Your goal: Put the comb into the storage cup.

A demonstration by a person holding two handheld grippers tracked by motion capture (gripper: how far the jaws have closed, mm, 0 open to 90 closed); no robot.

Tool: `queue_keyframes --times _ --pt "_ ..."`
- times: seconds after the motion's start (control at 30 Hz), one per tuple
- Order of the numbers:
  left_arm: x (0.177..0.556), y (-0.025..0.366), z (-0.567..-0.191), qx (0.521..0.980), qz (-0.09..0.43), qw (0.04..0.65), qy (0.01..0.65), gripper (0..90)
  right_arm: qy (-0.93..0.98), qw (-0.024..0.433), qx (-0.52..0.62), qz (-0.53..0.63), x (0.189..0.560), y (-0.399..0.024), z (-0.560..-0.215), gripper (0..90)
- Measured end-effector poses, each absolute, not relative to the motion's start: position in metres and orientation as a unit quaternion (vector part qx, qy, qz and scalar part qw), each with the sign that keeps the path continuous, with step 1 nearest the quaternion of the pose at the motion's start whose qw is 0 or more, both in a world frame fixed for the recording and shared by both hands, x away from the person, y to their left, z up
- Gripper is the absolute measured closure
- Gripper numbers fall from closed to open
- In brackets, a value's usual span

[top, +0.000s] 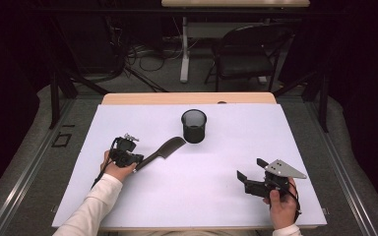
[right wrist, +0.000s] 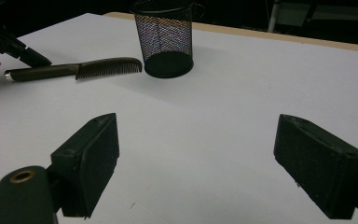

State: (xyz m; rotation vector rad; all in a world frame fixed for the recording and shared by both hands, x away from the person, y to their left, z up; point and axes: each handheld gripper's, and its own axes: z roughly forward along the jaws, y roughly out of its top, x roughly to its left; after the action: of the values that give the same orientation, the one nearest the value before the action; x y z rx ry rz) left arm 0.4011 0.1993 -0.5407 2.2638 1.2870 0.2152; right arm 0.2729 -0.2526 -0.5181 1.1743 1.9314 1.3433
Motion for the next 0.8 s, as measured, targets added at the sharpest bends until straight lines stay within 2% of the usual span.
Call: queue_keyframes --times 0.33,0.8 --pt "0.401 0.203 -0.537 0.833 0.08 0.266 0.479 89.6 0.711 0.254 0.431 0.494 0.273 -0.253 -0.518 14.1" --pt "0.398 0.208 -0.528 0.829 0.082 0.278 0.478 76.9 0.71 0.255 0.431 0.495 0.273 -0.252 -0.519 14.1"
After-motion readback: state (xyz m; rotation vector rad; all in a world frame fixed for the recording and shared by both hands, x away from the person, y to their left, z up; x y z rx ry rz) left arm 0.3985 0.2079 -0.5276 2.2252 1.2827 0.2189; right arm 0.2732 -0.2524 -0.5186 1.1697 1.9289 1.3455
